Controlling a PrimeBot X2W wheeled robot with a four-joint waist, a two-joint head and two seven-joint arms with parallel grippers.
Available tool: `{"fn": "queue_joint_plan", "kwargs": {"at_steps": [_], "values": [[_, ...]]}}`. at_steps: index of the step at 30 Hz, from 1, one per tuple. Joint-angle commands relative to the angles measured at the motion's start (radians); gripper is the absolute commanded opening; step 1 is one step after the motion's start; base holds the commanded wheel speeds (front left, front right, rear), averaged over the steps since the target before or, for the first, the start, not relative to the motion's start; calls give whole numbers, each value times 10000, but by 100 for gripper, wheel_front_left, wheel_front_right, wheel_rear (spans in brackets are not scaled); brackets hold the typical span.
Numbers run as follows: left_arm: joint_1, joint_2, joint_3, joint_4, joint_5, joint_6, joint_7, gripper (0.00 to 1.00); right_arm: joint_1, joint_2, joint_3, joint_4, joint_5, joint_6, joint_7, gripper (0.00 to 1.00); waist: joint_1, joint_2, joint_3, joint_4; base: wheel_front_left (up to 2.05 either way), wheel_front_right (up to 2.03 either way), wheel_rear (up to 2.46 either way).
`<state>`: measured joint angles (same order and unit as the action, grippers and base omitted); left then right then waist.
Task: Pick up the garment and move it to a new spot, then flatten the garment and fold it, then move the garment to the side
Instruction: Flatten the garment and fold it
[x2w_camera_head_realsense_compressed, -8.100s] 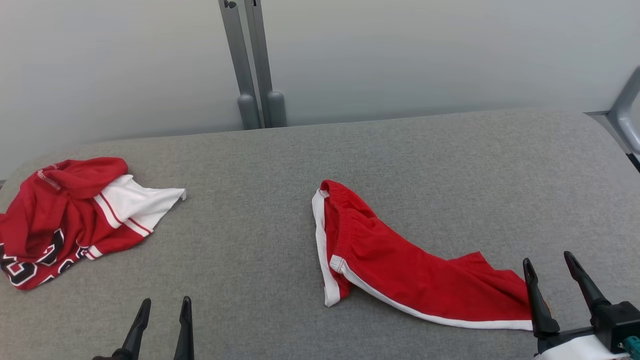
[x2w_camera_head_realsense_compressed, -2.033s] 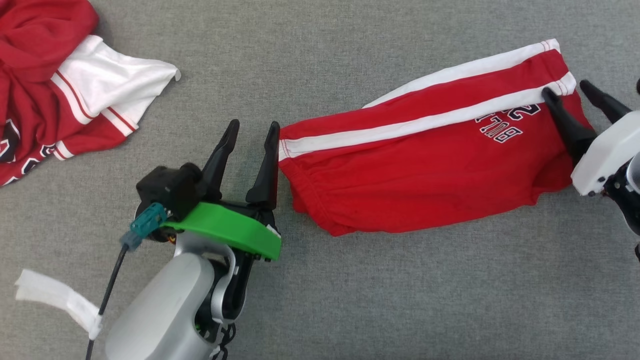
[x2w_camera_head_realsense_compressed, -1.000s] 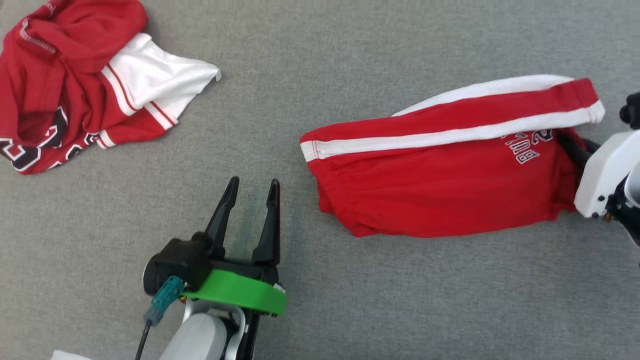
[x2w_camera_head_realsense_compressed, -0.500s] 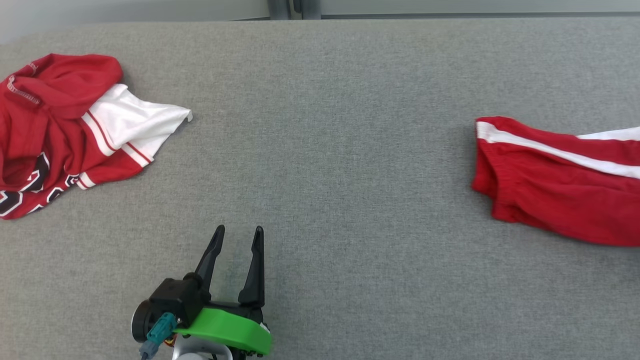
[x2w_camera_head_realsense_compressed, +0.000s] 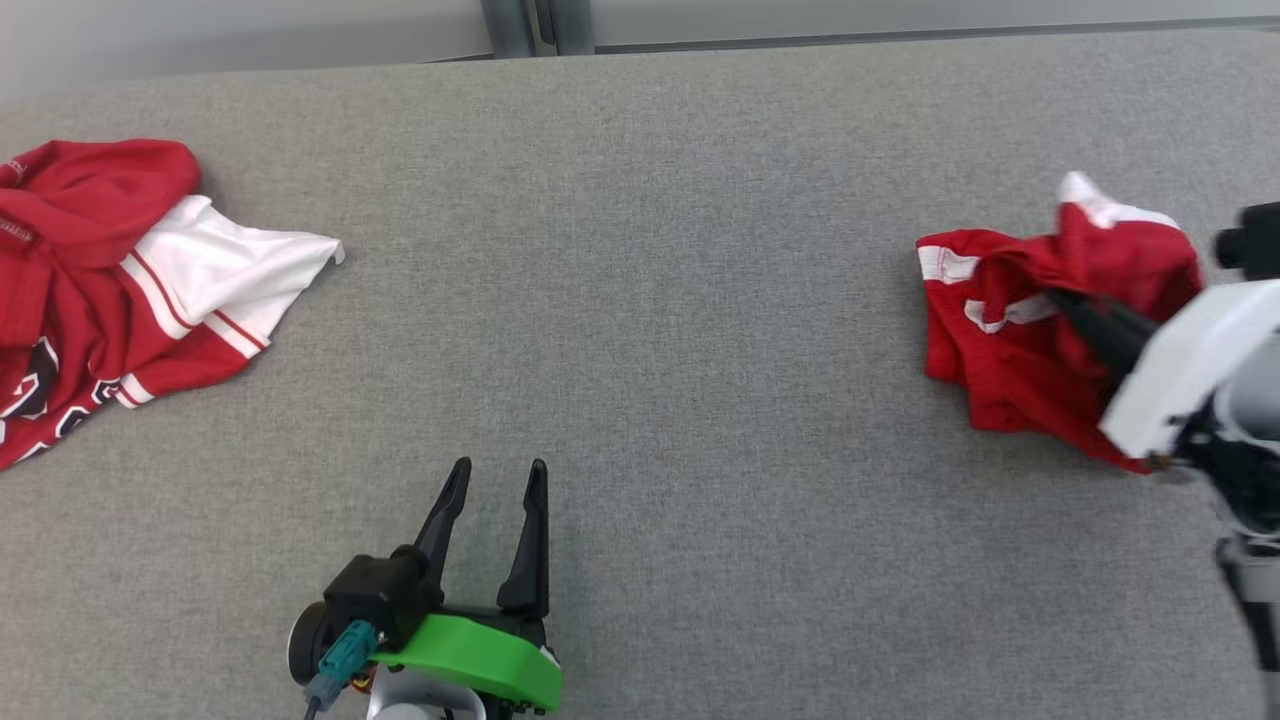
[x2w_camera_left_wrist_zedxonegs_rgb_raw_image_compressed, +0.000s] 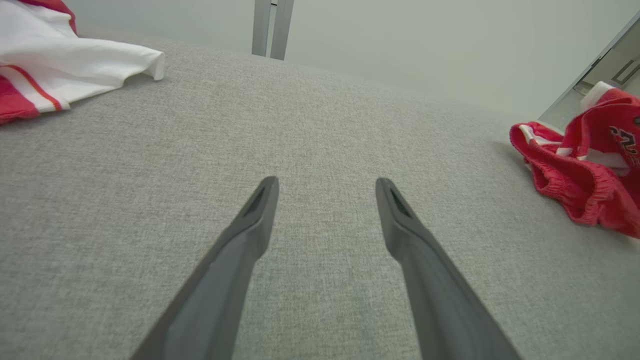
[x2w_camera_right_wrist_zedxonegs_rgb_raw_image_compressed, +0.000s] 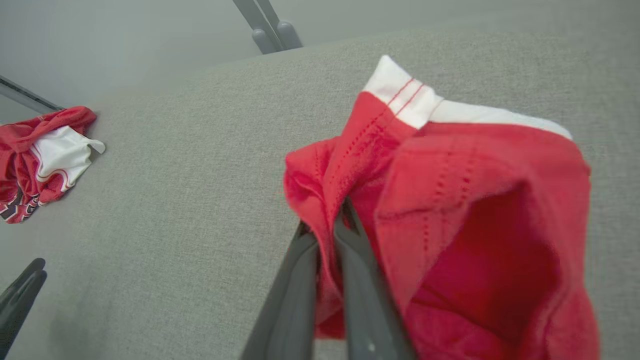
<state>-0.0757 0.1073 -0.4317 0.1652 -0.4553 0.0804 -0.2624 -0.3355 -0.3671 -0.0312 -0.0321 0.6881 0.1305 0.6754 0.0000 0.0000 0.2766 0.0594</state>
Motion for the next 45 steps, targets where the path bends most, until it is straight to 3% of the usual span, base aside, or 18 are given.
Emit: {"fn": "queue_joint_plan", "kwargs": {"at_steps": [1, 7, 12, 13, 14, 15, 19, 25, 30, 39, 45], "values": [[-165, -18, -13, 64, 35, -48, -26, 100, -193, 264, 133, 252, -263, 3, -157, 0, 0, 0, 0, 62, 0, 0, 0], [-133, -115, 40, 311, 107, -148, -30, 100, -372, 1221, 612, 1417, -1138, 3, -749, 0, 0, 0, -132, 353, 0, 0, 0], [136, -202, 151, 487, 190, -226, -31, 100, -181, 1270, 906, 1941, -1417, 3, -1149, 0, 0, 0, -369, 417, 0, 0, 0], [174, -220, 170, 510, 206, -240, -31, 100, -148, 1238, 959, 1988, -1477, 3, -1239, 6, 0, 0, -424, 410, 0, 0, 0], [241, -245, 193, 541, 205, -258, -31, 100, -78, 1186, 1069, 2040, -1533, 3, -1340, 68, 0, 0, -502, 386, 0, 0, 0], [286, -262, 212, 569, 212, -272, -31, 100, -7, 1146, 1165, 2070, -1575, 3, -1411, 100, 0, 0, -564, 360, 0, 0, 0], [479, -318, 281, 646, 294, -324, -32, 100, 396, 858, 1653, 1849, -1641, 3, -1852, 100, 0, 0, -946, 253, 0, 0, 0], [875, -291, 655, 652, 359, -339, -32, 100, 1448, -19, 2646, 387, -1381, 3, -3072, 100, 0, 0, -1656, 38, 0, 0, 0], [1306, -263, 1117, 508, 512, -329, -32, 100, 2636, -947, 2565, -637, -2118, 2, -5080, 100, 0, 0, -2236, -74, 0, 0, 0], [2309, -376, 2337, -185, 999, -238, -31, 100, 4740, -965, 944, 441, -3615, -1, -9015, 100, 0, 0, -2976, -102, 0, 0, 0], [3075, -466, 3337, -718, 1664, -174, -21, 100, 5044, -459, 187, 1140, -4054, 0, -9409, 100, 0, 0, -3115, -155, 0, 0, 0]]}}
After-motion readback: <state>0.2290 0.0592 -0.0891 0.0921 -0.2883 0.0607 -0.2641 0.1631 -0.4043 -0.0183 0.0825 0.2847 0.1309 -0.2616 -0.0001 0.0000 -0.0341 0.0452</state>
